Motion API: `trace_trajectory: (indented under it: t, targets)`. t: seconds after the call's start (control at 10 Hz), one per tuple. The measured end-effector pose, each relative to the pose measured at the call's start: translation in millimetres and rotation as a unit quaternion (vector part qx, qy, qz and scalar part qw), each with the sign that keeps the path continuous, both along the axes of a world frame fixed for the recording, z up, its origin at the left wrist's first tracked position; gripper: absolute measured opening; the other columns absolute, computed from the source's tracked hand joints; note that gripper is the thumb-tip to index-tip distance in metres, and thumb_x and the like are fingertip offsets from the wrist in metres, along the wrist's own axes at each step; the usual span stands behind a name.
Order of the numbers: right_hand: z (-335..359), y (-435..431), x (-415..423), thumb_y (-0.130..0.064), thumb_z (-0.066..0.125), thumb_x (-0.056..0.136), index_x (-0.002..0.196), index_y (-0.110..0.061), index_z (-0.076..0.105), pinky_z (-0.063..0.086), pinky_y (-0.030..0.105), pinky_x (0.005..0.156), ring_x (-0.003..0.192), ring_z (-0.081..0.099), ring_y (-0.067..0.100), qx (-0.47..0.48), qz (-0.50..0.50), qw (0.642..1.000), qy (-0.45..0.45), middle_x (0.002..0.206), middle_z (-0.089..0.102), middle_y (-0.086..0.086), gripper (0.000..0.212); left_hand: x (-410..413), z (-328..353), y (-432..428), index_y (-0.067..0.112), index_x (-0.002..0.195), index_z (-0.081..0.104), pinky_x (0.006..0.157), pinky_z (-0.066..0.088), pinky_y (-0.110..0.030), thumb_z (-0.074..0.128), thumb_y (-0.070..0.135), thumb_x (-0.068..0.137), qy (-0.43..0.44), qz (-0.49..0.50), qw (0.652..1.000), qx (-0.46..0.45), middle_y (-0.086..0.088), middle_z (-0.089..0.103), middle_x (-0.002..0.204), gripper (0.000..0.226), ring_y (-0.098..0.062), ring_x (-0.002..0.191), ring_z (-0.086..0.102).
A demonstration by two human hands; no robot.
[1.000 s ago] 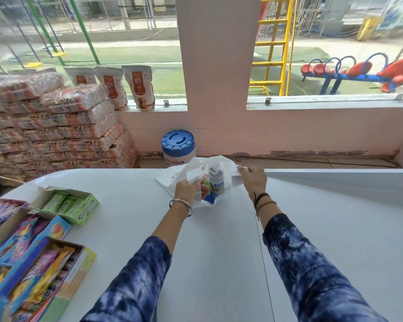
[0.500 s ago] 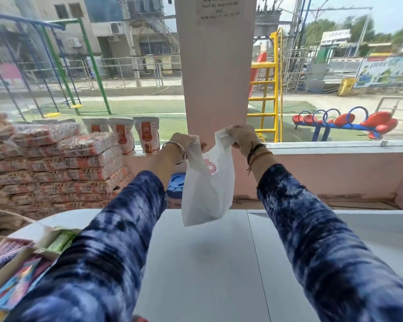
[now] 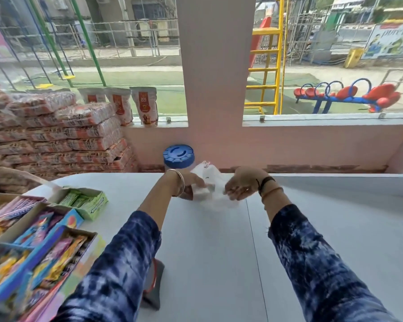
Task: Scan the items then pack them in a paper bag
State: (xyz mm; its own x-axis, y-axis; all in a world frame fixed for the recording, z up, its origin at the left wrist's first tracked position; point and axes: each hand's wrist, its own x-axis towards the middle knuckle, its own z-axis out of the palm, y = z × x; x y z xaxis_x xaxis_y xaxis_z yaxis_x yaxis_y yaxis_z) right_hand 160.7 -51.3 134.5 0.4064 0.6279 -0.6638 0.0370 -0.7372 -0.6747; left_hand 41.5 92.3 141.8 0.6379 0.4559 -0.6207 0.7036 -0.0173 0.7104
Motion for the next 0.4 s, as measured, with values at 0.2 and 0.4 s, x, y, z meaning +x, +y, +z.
trace_trajectory:
  t: [0.2,0.4]
  targets:
    - [-43.2,-10.6,-32.1,-0.003,0.036,0.089,0.055,-0.008,0.043,0.035,0.017,0.040,0.029,0.045,0.010,-0.116,0.055,0.990,-0.058,0.052,0.053,0.005,0.034,-40.3,-27.2,-30.8,-0.004,0.119,0.047,0.085,0.053,-0.040,0.062,0.010,0.086,0.179,-0.098,0.979,-0.006,-0.024,0.064,0.112,0.040,-0.035,0.099,0.065]
    - [-7.6,8.3,-26.7,-0.017,0.055,0.083,0.095,-0.002,0.061,0.049,0.031,0.075,0.093,0.065,0.032,0.099,-0.057,0.912,-0.393,0.097,0.069,0.016,0.020,-22.0,3.4,-14.6,0.004,0.116,0.052,0.085,0.048,-0.035,0.048,0.034,0.090,0.158,-0.121,0.901,0.386,-0.014,0.065,0.107,0.040,-0.031,0.099,0.061]
